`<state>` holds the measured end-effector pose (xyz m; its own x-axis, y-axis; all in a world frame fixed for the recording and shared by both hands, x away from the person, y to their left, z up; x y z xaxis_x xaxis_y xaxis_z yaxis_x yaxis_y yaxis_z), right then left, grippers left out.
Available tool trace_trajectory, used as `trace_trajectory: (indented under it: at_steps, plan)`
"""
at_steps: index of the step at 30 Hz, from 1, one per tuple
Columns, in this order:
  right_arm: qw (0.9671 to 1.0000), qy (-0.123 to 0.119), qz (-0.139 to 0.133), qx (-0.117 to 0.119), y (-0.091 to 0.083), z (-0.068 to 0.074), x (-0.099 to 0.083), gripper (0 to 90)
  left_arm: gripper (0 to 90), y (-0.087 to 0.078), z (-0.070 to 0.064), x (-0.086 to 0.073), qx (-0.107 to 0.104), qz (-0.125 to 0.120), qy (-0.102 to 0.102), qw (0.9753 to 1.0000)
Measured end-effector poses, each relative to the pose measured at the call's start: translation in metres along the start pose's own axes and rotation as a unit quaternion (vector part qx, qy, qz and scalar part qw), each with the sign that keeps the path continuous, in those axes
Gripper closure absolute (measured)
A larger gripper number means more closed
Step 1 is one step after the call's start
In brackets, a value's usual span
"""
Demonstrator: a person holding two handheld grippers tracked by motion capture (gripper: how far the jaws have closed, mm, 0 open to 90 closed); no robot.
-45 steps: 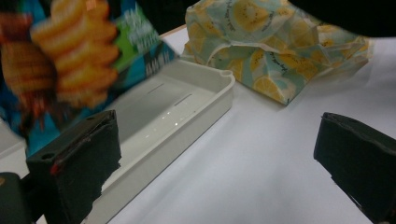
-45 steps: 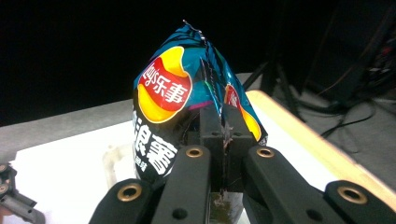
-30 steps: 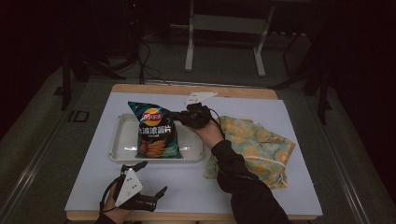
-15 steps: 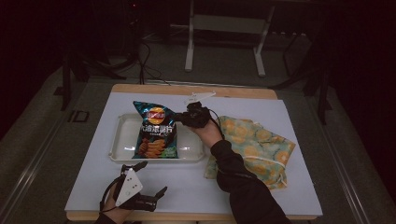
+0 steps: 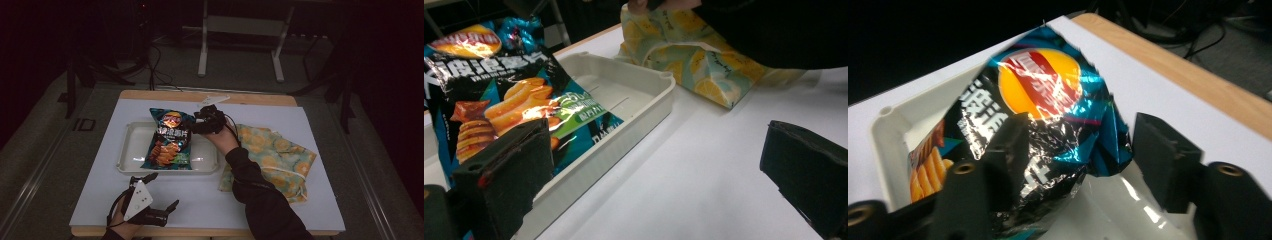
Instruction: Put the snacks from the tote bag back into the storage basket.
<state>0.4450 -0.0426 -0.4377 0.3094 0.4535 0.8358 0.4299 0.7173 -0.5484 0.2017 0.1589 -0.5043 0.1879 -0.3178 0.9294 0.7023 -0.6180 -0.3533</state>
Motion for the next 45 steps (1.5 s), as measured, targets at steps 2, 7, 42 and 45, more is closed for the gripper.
trace_trajectory:
  at_steps: [2,7,42,45]
  plan:
    - [1.0000,0.002,-0.006,0.007,-0.005,0.000,0.002,34.2,1.1,0.000,0.000,0.000,0.000,0.000,0.000,1.0000]
    - [0.9991,0.005,-0.019,0.036,-0.015,0.004,0.003,16.5,1.1,0.000,0.000,0.000,0.001,0.000,-0.001,1.0000]
    - [0.9969,-0.043,-0.058,0.029,-0.133,0.003,-0.052,14.3,1.1,0.002,0.000,0.000,0.001,0.003,0.001,1.0000]
    - [0.9969,-0.036,-0.068,0.020,-0.146,0.000,-0.061,14.4,1.1,0.002,0.000,0.000,0.001,0.004,0.003,1.0000]
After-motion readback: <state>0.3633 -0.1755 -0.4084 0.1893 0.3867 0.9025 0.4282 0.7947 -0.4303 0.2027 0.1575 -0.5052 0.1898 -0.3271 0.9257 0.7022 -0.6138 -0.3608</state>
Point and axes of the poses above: each handheld gripper's, and its own axes: y roughly forward along the jaws, x roughly out of its top, z roughly to its left, the point moved 1 cm from there along y, roughly forward along the jaws, and after that the axes turned 3 degrees about -y, right-handed, at the moved point
